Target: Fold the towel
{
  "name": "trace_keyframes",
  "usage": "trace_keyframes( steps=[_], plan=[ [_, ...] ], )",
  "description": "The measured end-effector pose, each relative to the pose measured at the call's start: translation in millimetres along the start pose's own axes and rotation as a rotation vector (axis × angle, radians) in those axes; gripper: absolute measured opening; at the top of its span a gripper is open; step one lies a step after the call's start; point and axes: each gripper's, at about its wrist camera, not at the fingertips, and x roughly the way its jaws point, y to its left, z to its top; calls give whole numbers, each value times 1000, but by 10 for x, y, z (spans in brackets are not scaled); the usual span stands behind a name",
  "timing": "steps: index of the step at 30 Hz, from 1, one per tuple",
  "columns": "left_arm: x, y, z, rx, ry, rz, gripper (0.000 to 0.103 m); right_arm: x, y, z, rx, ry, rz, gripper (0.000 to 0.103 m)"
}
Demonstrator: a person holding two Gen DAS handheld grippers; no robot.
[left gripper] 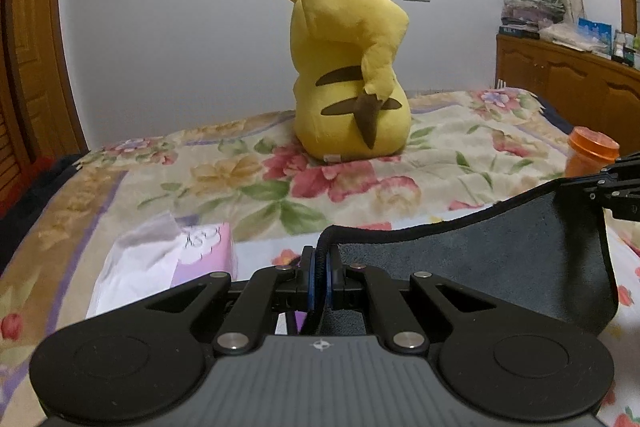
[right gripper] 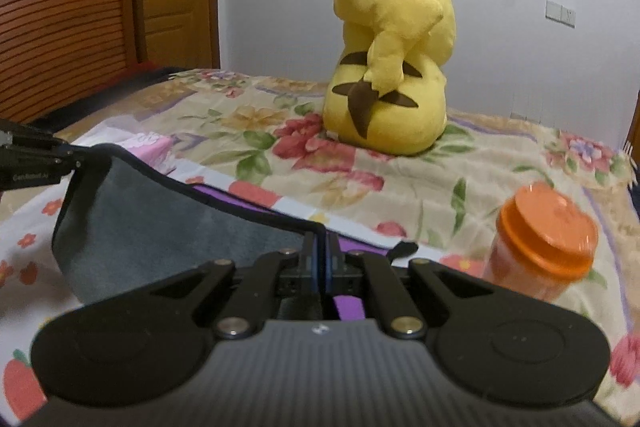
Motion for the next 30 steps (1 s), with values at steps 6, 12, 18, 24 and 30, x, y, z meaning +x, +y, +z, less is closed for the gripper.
trace_keyframes(
  steps=[6,12,18,24,30],
  plan=[
    [201,31,139,-5,-5,8,8,149,-37,73,-18,-14,-31,4],
    [396,-3,181,8,-24,38,8,331,-84,88,5,-36,-72,4],
    [665,-21,102,14,4,51,8,545,-103,41,39,-33,-92,4],
    [887,-44,-24,27,22,54,8,735,-105,-113,21,-6,-110,4],
    [1022,-38,-103,40,42,55,8,864,-151,-242,37,13,-120,4]
  ],
)
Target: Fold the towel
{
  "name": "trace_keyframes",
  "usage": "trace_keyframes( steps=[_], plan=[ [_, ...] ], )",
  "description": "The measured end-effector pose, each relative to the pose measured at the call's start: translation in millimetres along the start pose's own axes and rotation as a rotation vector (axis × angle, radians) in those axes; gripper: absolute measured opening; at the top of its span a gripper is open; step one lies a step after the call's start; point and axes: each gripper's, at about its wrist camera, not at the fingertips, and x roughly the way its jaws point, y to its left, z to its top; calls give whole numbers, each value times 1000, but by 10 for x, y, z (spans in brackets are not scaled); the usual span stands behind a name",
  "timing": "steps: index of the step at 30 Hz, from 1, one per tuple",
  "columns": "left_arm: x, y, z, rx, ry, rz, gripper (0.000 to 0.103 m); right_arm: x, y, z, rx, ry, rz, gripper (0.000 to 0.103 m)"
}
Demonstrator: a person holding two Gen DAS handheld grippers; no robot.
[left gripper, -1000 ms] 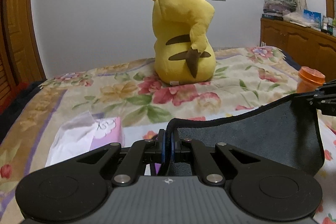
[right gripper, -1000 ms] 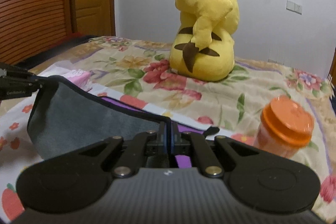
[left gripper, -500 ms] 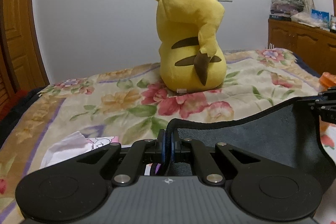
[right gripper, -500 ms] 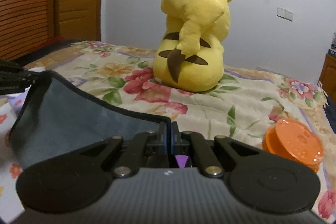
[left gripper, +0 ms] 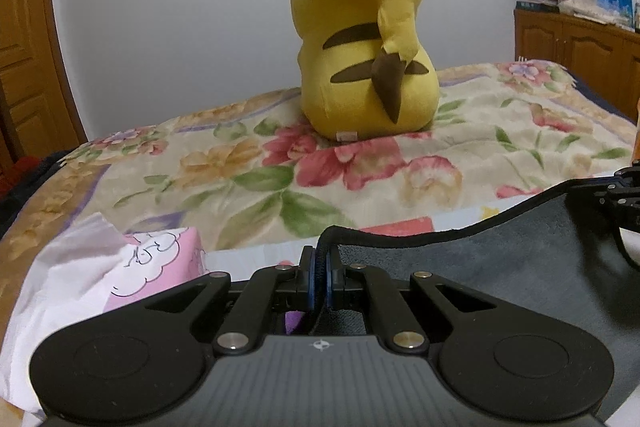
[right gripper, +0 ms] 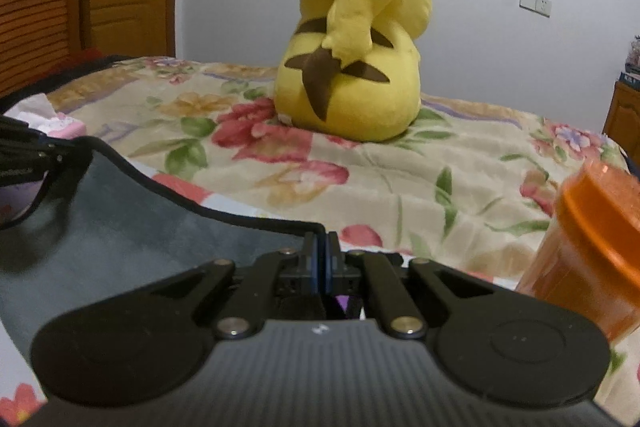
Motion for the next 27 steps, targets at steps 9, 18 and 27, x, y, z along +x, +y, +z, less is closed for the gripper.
trace_keyframes(
  steps=[9,18,27],
  plan=[
    [28,-33,-31,15,14,-7,10,64,-1,-50,9,23,-17,7],
    [-218,-77,-37,4,25,-35,36,-166,48,-92,12,35,-21,36],
    [-501,-195,-139,-10,63,-62,51,-635,172,-219,44,46,18,48]
  ],
)
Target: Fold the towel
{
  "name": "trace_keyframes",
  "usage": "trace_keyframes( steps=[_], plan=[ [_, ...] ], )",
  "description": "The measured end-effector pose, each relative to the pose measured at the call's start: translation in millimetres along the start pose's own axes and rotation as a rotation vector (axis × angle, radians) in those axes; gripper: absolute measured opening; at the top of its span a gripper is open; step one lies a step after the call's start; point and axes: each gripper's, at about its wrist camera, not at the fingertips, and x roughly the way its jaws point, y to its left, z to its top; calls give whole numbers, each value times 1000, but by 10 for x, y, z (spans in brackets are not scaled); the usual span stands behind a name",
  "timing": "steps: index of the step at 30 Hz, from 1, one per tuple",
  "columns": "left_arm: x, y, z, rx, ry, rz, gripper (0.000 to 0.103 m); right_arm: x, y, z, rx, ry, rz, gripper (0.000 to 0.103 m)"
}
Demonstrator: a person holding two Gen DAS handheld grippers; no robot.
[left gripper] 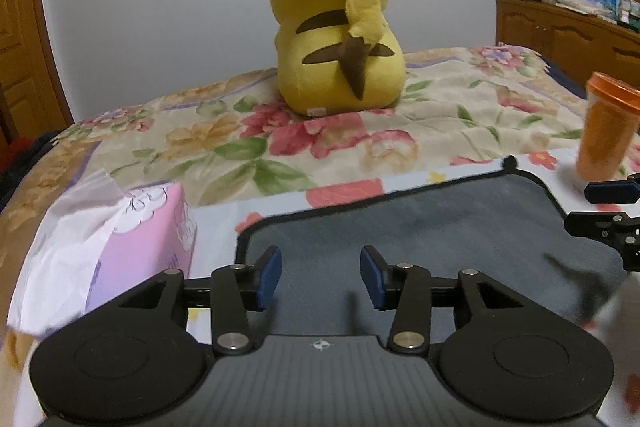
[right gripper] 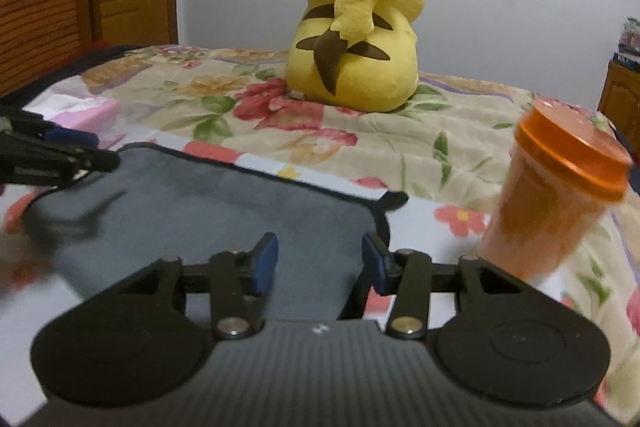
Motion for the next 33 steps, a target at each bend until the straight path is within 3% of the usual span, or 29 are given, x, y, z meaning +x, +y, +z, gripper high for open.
trace_keyframes(
  steps=[18,33],
  plan=[
    [-858,-177,-71,-22,-5,-18,60,-884,73,-4,27,-40,-1,48],
    [-1670,-275,27,-4,-40,-21,78,-1477,238,-132,51,-46,0,49]
  ],
)
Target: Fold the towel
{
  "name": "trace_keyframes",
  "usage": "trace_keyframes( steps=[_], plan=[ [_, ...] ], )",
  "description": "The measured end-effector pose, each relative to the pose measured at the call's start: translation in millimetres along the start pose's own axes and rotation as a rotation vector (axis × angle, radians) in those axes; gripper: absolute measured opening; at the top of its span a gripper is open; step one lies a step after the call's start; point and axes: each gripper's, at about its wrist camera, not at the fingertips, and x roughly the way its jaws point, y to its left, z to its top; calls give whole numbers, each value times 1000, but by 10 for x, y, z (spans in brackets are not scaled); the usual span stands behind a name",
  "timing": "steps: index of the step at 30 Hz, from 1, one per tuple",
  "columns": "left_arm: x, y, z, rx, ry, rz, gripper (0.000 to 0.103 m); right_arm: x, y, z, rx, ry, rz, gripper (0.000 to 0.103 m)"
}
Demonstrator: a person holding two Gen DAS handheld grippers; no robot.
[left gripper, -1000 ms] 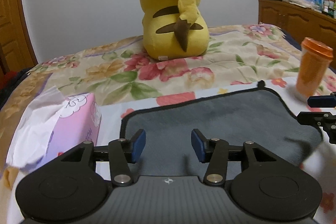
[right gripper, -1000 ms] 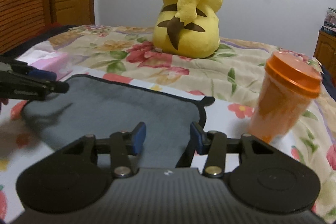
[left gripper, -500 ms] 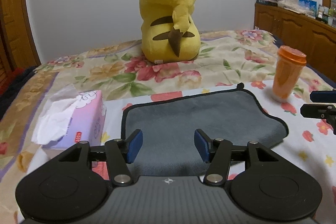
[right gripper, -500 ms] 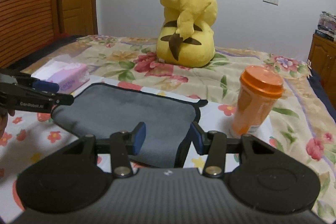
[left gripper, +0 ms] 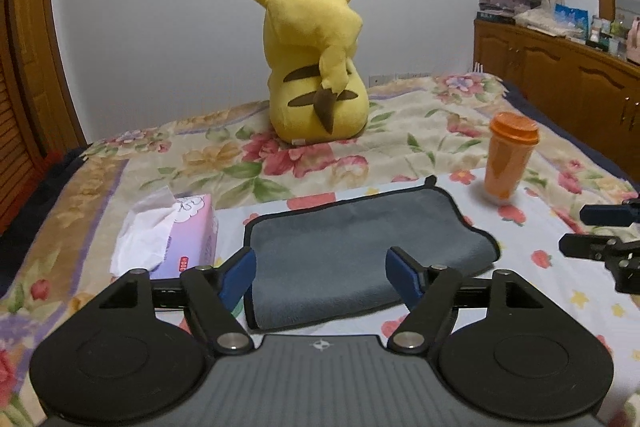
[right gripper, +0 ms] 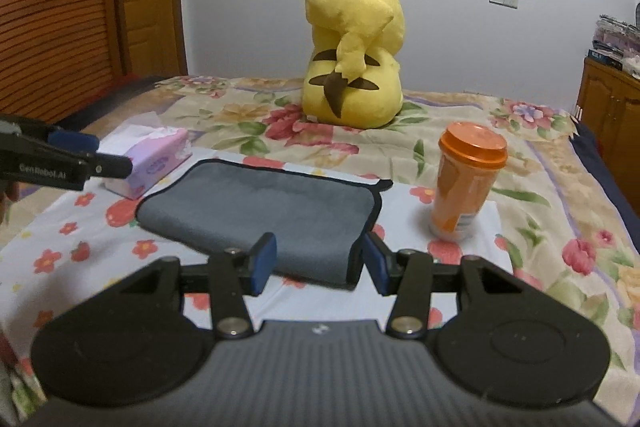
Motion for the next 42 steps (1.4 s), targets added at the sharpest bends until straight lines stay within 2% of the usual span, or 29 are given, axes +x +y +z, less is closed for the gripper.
trace_keyframes(
  steps=[3,10,12,13,15,17,25,33,42],
  plan=[
    [-154,-47,4,10,-4,-1,81,-129,26,-1,8,-6,1,49],
    [-448,-143,-41,16,-11,4,96,-376,44,16,9,-24,-8,52],
    [-517,-160,-56,12,-11,4,99,-444,47,23,8,-27,-11,59],
    [-551,-167,-63,10,-13,3,101,-481,42,25,15,-31,-14,66],
    [-627,-177,-58,4,-17,7,103,-540,43,33,21,-36,-18,70],
    [-695,-188,-55,0,-22,7,103,-602,52,38,17,-43,-21,79],
    [-906,-261,-60,5,-32,52,103,-810,96,63,12,-67,-27,98],
    [-1191,-290,-104,-15,-35,86,103,-1055,160,86,7,-86,-42,101],
    [-1550,-287,-184,-66,-54,79,103,-1354,214,77,18,-115,-69,103]
  ],
)
